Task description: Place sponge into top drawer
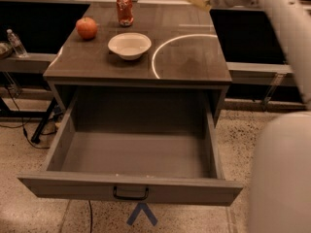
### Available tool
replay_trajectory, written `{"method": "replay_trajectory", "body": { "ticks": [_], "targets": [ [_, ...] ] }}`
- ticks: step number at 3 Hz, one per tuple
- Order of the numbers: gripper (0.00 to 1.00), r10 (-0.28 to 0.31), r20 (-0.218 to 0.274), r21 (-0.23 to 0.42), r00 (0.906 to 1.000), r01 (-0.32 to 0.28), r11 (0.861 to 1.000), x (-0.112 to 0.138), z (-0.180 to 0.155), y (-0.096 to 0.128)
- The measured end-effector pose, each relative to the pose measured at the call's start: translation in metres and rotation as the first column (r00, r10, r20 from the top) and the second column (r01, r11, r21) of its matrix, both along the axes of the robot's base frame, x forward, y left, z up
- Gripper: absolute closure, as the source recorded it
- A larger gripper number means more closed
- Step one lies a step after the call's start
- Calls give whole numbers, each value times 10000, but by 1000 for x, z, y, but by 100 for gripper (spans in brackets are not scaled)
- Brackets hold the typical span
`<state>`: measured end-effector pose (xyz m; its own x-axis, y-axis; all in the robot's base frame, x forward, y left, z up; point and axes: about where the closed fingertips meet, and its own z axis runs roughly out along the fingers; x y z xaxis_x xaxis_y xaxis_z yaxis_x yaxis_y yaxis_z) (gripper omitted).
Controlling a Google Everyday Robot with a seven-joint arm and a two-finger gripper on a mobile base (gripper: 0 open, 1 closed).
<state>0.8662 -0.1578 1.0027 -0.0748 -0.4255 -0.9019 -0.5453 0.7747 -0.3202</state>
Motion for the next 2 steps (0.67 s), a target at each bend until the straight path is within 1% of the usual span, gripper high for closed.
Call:
{"method": "replay_trajectory", "body": {
  "ticks": [1,2],
  "targets": [
    [100,-1063,1226,590,9867,997,9933,-67,89,-44],
    [100,-2106,1851,1544,9599,1832,9709,-123,147,-81]
  ]
}}
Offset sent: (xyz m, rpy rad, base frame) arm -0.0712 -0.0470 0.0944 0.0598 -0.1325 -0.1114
